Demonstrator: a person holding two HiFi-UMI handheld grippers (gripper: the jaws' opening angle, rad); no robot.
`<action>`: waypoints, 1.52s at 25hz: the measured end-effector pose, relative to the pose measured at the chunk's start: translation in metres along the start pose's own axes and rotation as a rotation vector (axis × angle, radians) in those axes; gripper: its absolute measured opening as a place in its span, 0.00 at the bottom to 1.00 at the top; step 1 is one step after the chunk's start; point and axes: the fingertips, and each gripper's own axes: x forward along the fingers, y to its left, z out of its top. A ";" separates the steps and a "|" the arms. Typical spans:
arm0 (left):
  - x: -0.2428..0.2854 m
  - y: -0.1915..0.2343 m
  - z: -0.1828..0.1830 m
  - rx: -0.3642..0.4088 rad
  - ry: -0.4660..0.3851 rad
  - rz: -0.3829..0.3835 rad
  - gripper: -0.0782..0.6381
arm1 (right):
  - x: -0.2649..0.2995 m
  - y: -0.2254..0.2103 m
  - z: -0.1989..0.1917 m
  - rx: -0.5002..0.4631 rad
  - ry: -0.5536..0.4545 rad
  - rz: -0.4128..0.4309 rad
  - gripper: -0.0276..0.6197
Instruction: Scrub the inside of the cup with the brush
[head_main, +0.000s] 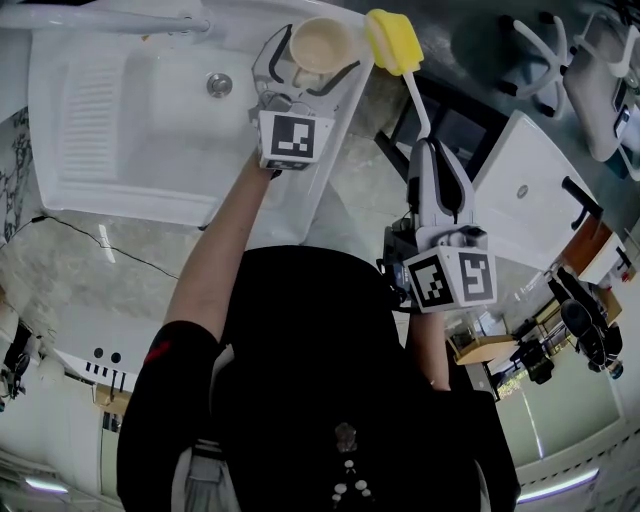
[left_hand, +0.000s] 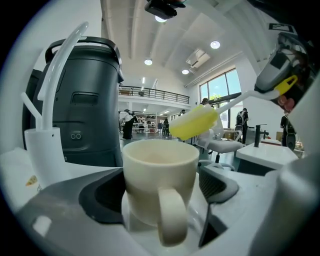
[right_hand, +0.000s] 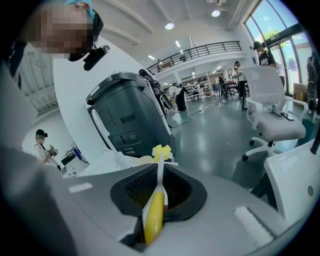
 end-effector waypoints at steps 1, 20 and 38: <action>0.001 0.000 -0.001 0.007 -0.003 0.001 0.75 | 0.001 0.000 -0.001 0.001 0.002 -0.001 0.10; 0.017 0.004 -0.005 0.044 -0.016 0.007 0.75 | -0.008 0.000 -0.007 -0.001 0.017 -0.044 0.10; -0.006 -0.001 0.010 0.092 0.052 -0.050 0.75 | -0.036 0.001 -0.009 0.011 -0.021 -0.066 0.10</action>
